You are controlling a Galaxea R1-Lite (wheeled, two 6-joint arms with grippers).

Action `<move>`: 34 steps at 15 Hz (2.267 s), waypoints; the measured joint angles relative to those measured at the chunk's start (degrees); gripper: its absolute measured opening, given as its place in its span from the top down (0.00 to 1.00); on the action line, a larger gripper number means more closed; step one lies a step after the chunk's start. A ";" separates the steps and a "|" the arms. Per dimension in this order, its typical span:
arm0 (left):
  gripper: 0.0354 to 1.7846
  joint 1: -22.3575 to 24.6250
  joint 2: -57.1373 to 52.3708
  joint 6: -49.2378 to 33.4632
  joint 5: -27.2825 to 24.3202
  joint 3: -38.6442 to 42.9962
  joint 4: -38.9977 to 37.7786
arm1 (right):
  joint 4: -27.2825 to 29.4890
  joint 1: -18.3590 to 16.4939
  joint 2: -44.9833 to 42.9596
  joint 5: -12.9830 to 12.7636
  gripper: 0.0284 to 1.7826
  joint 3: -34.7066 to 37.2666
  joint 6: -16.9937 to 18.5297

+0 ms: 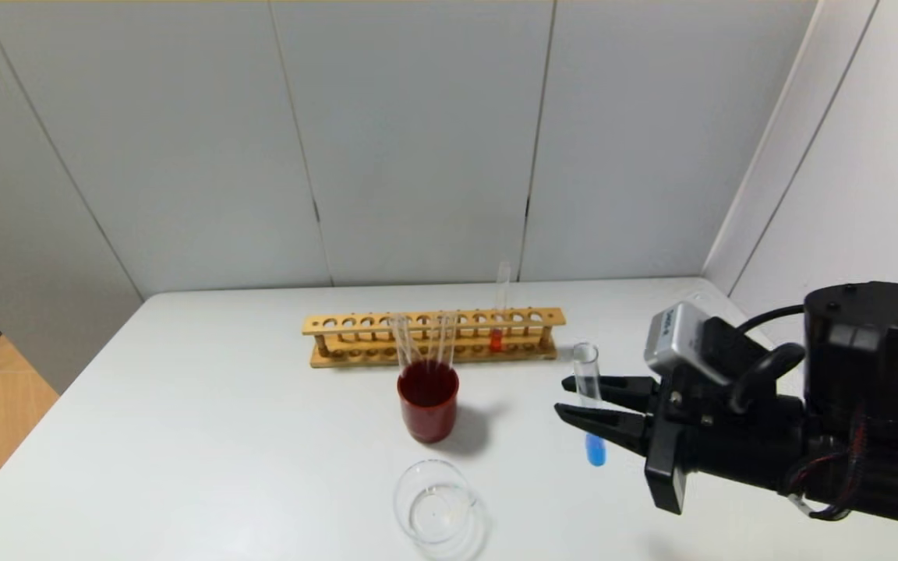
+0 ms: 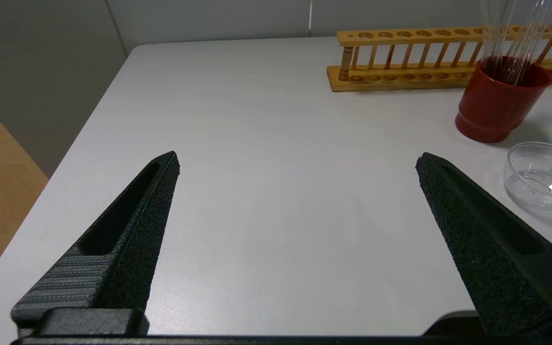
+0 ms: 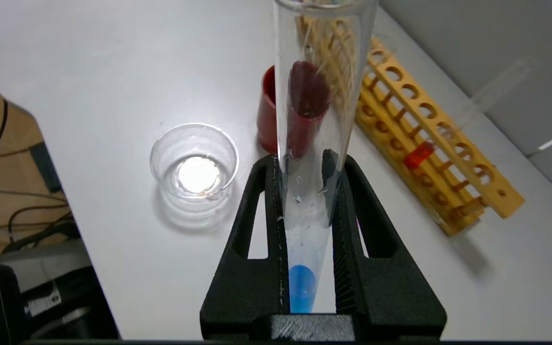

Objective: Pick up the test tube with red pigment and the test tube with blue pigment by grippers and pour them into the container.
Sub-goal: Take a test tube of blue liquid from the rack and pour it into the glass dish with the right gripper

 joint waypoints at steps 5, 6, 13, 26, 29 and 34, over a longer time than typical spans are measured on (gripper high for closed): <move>0.02 0.00 0.00 0.05 -0.02 0.00 0.00 | -0.09 3.13 7.52 -2.54 0.82 -2.29 -8.92; 0.02 0.00 0.00 0.02 0.01 0.00 0.00 | -0.01 3.74 9.36 -4.62 0.82 -2.76 -11.54; 0.02 0.00 0.00 0.02 0.00 0.00 -0.02 | 7.30 5.92 15.46 -11.04 0.82 -8.50 -23.02; 0.02 0.00 0.00 0.05 -0.02 0.00 0.00 | 20.00 9.91 21.33 -21.32 0.82 -18.88 -35.11; 0.02 0.00 0.00 0.05 0.00 0.00 0.00 | 22.78 10.56 22.27 -24.43 0.82 -20.35 -36.94; 0.02 0.00 0.00 0.02 0.00 0.00 0.01 | 26.56 13.03 24.64 -27.38 0.82 -24.43 -38.32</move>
